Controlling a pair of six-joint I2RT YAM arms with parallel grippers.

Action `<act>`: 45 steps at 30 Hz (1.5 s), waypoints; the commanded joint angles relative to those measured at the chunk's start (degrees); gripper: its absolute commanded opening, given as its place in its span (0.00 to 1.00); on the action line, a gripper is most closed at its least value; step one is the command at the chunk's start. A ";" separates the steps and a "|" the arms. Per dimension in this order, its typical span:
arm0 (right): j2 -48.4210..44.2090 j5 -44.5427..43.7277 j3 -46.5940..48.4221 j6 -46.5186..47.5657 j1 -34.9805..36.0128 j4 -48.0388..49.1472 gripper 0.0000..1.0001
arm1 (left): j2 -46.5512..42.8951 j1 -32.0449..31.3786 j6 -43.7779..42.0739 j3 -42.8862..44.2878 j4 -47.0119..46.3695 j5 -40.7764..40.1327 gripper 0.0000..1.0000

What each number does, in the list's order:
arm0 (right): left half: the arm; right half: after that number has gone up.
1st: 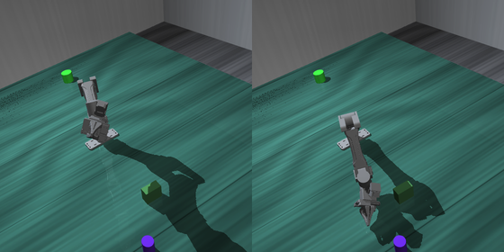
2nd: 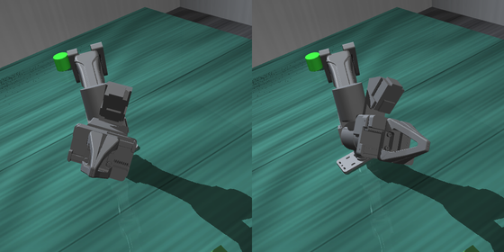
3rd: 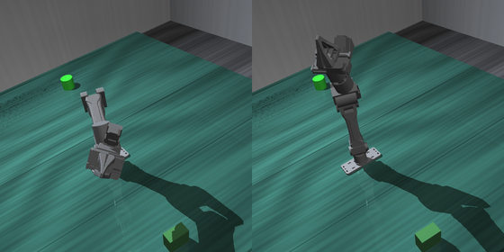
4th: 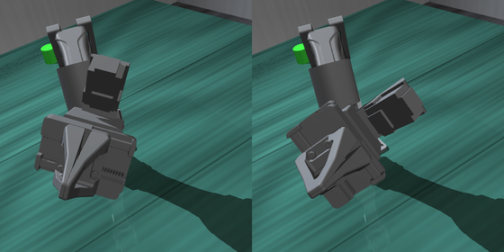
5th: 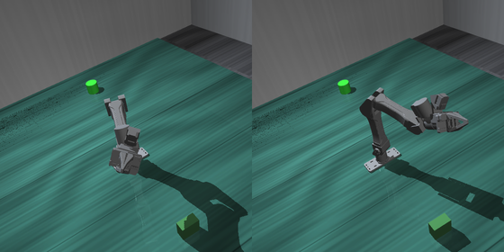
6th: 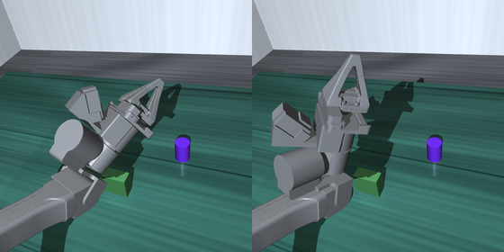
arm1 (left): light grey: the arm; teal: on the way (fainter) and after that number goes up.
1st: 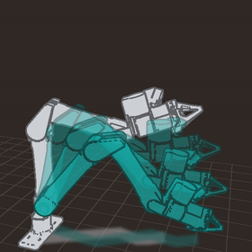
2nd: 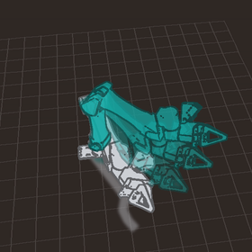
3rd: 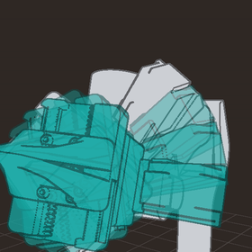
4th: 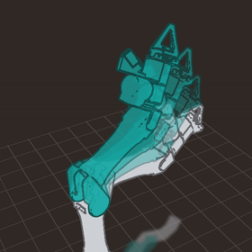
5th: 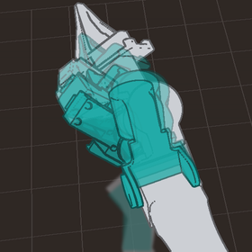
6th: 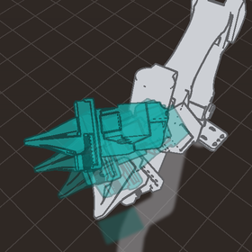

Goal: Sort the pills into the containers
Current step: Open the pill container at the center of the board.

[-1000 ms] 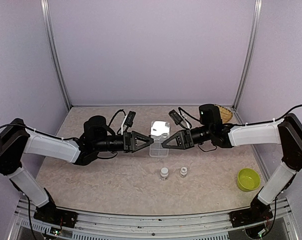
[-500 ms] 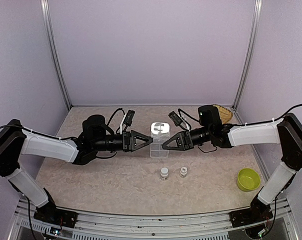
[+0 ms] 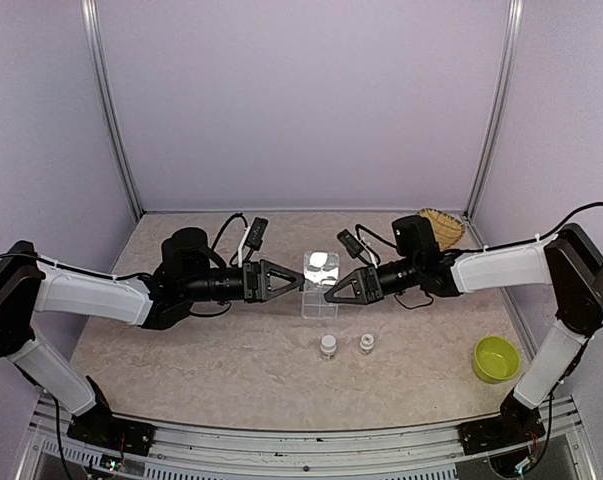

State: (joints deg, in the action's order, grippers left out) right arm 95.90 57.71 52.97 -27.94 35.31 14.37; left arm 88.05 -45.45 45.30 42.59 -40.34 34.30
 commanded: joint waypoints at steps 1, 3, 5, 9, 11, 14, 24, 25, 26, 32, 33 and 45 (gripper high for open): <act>0.91 -0.97 0.82 0.65 -0.33 -0.99 0.19 | -1.06 -0.73 -1.20 0.82 -1.91 0.58 0.53; 0.96 -1.03 0.87 0.50 -0.32 -1.01 0.19 | -0.72 -0.82 -1.07 0.83 -2.08 0.54 0.53; 1.00 -0.95 0.91 0.41 -0.33 -0.91 0.19 | -0.45 -0.87 -1.00 0.70 -2.43 0.65 0.53; 0.91 -0.84 1.01 0.66 -0.33 -1.12 0.19 | -0.98 -0.66 -1.04 0.21 -2.73 0.29 0.53; 0.95 -0.85 1.07 1.14 -0.33 -1.63 0.19 | -2.28 -0.12 -1.59 -0.60 -2.43 -0.87 0.54; 0.81 -0.18 1.19 1.23 -0.33 -1.89 0.19 | -4.26 0.91 -4.68 -0.61 3.46 -4.22 0.59; -0.40 5.02 1.09 0.01 -0.33 1.92 0.19 | -0.57 2.15 -3.44 -2.48 -0.57 -0.14 0.60; -0.54 5.49 1.03 -0.27 -0.33 2.38 0.19 | -0.09 1.94 -3.35 -2.29 -0.87 0.06 0.60; -0.61 5.74 0.87 -0.59 -0.33 2.85 0.19 | 0.33 1.82 -3.29 -2.11 -1.07 0.19 0.60; -1.13 7.32 -0.14 -2.67 -0.08 5.99 0.19 | 2.04 1.53 -2.94 -1.38 -2.22 0.85 0.60; -1.15 7.40 -0.22 -2.93 0.01 6.46 0.19 | 2.30 1.51 -2.94 -1.25 -2.28 0.85 0.59; 0.72 7.47 0.14 -4.38 0.99 8.29 0.19 | 3.28 0.45 -1.61 -0.57 -5.12 2.66 0.50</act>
State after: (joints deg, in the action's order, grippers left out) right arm 96.53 64.31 52.97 -31.66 35.83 20.71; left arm 90.78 -44.58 43.09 40.66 -42.13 35.29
